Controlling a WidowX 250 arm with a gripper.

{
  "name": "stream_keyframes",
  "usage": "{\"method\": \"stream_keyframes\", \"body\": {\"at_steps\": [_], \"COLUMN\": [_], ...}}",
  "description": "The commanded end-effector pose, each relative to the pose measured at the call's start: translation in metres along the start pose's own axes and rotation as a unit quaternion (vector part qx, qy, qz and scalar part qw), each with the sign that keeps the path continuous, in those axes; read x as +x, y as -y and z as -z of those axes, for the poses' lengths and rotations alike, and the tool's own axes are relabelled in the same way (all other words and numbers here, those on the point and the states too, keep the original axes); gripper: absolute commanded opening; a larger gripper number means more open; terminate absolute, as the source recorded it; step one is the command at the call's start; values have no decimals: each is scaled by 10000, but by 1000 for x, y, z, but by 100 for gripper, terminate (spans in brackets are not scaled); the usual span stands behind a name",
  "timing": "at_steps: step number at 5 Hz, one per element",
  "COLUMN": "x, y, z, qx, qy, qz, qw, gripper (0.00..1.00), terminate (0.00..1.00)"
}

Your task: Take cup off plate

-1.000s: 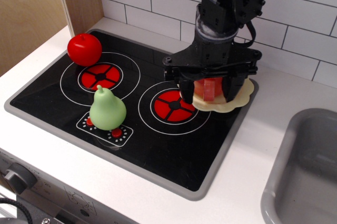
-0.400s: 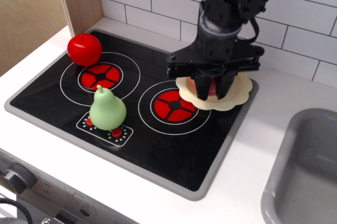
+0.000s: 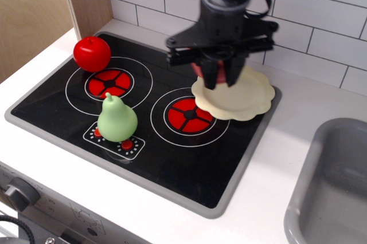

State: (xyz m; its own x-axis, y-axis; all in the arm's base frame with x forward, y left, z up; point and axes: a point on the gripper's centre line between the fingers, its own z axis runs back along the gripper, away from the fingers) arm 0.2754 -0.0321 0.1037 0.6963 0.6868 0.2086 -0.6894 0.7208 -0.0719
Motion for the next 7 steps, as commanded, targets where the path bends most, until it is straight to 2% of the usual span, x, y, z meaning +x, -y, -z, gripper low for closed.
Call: {"method": "stream_keyframes", "body": {"at_steps": [1, 3, 4, 5, 6, 7], "x": [2, -1, 5, 9, 9, 8], "y": [-24, -24, -17, -20, -26, -31], "z": [-11, -3, -1, 6, 18, 26], "qx": [71, -177, -133, 73, 365, 510], "qy": [302, 373, 346, 503, 333, 264], "qz": [-1406, -2645, -3069, -3454, -3693, -3879], "qw": [9896, 9635, 9510, 9371, 9280, 9199], "gripper": [0, 0, 0, 0, 0, 0], "terminate": [0, 0, 0, 0, 0, 0]}}
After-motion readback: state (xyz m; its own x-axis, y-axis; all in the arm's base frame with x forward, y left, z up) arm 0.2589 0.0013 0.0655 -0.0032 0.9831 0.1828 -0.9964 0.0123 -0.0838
